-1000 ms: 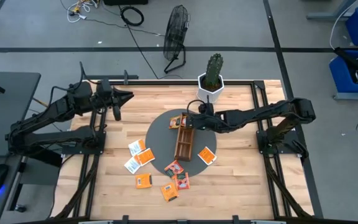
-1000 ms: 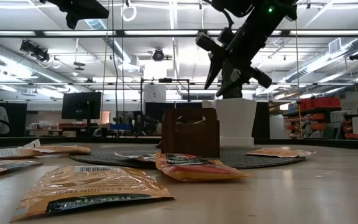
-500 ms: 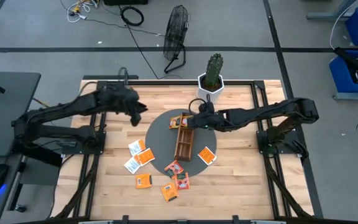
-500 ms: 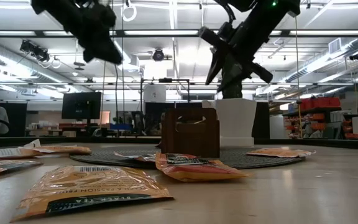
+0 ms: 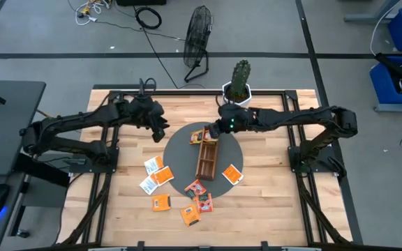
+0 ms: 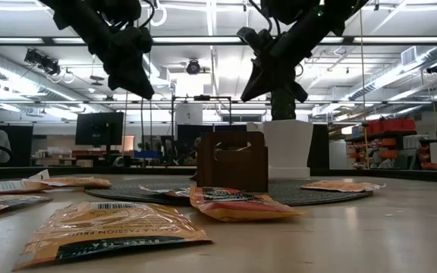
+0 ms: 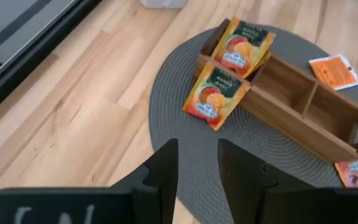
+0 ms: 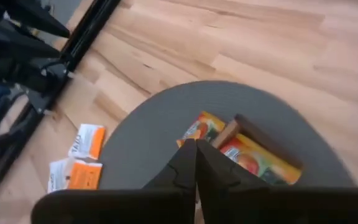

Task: Pick & Place Tea
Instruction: Put the orange tea bag into the top section of the wooden organizer

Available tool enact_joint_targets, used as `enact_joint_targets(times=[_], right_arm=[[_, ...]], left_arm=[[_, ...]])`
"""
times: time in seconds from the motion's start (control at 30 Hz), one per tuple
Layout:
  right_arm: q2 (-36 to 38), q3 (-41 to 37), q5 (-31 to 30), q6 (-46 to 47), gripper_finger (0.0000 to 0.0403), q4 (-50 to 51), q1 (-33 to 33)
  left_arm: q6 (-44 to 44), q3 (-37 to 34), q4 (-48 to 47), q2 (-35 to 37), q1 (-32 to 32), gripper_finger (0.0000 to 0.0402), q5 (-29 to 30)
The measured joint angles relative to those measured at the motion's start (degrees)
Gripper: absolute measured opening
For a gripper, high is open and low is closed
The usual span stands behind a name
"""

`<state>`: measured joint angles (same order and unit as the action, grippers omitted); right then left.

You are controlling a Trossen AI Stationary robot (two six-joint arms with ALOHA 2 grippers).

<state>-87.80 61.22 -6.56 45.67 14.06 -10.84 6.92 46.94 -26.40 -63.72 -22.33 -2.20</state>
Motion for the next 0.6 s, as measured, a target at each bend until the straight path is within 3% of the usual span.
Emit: enact_joint_targets(times=[0.33,0.6], right_arm=[[-8.2,12.5,6.1,-17.1,0.0002,13.6,-3.1],[-15.7,18.4,10.7,-22.3,0.0001,19.0,-3.0]], left_arm=[[-0.1,0.0,0.1,0.0,0.0,0.0115,0.0],[-0.1,0.0,0.2,0.0,0.0,0.0115,0.0]])
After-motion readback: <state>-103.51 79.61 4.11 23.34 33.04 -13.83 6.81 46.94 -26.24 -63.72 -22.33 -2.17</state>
